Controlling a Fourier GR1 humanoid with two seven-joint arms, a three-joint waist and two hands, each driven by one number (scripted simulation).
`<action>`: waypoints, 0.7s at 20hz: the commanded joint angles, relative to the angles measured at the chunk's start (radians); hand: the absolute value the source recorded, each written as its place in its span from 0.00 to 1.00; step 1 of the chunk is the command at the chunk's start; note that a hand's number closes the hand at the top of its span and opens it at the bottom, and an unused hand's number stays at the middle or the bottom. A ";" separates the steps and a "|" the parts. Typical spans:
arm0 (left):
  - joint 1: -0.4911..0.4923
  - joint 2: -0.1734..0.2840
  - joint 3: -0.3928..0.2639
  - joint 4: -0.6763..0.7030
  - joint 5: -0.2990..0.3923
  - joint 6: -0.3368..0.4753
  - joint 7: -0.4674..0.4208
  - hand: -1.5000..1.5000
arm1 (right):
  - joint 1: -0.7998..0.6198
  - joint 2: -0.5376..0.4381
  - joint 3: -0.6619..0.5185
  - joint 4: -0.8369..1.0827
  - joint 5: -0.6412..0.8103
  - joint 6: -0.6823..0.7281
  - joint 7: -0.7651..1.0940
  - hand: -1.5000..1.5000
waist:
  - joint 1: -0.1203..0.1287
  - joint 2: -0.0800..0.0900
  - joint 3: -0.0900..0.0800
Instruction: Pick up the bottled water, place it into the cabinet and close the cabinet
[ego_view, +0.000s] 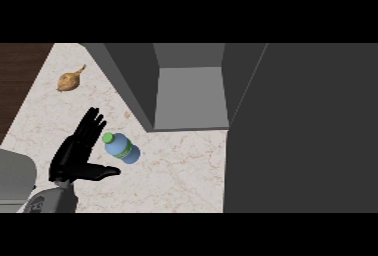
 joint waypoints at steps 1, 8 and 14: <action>-0.100 0.049 0.044 0.214 0.007 -0.063 -0.077 0.00 | 0.067 -0.047 0.018 -0.167 0.064 -0.005 0.017 0.00 | -0.008 0.001 -0.001; -0.162 0.013 0.006 0.467 -0.082 -0.106 -0.319 0.00 | 0.077 -0.099 -0.046 -0.145 0.035 -0.008 -0.055 0.00 | -0.004 0.004 -0.001; -0.225 -0.006 0.003 0.673 -0.126 -0.136 -0.485 0.00 | 0.102 -0.108 0.042 -0.158 0.077 -0.041 -0.045 0.00 | -0.006 0.009 -0.003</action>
